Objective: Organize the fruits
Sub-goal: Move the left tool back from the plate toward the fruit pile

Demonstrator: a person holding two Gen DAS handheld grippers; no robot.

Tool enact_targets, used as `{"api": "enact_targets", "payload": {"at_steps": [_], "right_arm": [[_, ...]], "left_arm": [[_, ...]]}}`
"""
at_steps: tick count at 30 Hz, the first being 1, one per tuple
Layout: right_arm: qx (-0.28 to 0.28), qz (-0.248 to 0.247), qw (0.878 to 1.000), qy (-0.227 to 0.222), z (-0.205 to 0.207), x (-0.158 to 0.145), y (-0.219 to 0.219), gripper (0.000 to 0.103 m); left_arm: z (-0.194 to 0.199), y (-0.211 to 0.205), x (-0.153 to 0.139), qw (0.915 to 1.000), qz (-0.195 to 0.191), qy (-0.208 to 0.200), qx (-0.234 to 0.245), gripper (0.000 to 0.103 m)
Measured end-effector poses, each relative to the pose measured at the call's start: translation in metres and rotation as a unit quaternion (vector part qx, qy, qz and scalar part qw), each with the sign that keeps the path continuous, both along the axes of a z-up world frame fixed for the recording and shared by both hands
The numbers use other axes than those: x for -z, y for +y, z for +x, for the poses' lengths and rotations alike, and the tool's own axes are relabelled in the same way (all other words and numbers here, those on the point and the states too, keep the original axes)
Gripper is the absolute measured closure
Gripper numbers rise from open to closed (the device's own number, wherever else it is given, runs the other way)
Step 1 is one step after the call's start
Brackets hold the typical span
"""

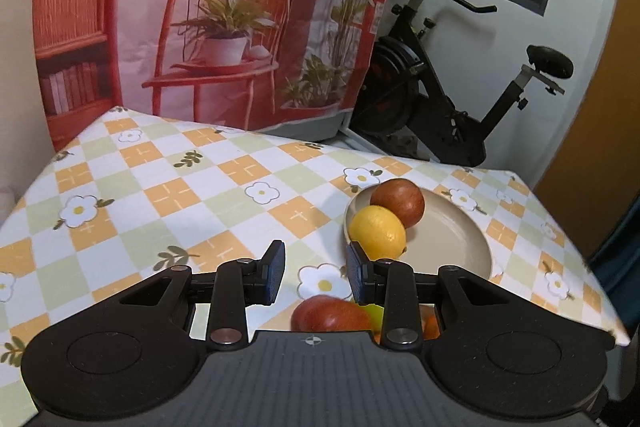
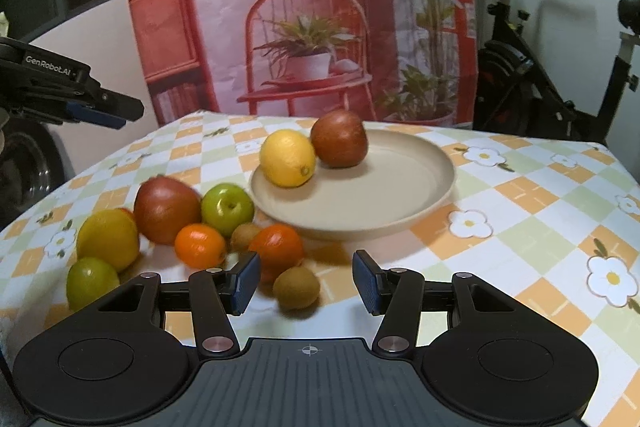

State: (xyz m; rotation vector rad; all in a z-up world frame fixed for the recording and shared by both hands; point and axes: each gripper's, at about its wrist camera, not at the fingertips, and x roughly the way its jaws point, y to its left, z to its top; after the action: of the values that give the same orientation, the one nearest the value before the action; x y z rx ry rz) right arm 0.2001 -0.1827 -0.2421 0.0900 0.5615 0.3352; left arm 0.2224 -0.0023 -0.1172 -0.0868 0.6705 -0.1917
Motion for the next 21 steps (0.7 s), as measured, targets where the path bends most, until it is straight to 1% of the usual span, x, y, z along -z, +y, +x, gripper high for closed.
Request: {"api": "enact_targets", "payload": {"at_steps": [2, 4, 11, 21], "right_arm": [[-0.006, -0.002, 1.0, 0.002, -0.001, 0.002, 0.001, 0.055], [-0.01, -0.002, 1.0, 0.006, -0.001, 0.003, 0.001, 0.055], [-0.017, 0.006, 1.0, 0.014, -0.002, 0.008, 0.0, 0.055], [-0.014, 0.015, 1.0, 0.021, 0.0, 0.009, -0.004, 0.055]], "left_arm": [[-0.005, 0.002, 0.001, 1.0, 0.003, -0.002, -0.001, 0.068], [-0.004, 0.006, 0.003, 1.0, -0.003, 0.005, -0.007, 0.068], [-0.005, 0.03, 0.004, 0.9987, -0.015, 0.013, -0.046, 0.068], [-0.008, 0.026, 0.01, 0.9983, -0.018, 0.03, -0.047, 0.068]]}}
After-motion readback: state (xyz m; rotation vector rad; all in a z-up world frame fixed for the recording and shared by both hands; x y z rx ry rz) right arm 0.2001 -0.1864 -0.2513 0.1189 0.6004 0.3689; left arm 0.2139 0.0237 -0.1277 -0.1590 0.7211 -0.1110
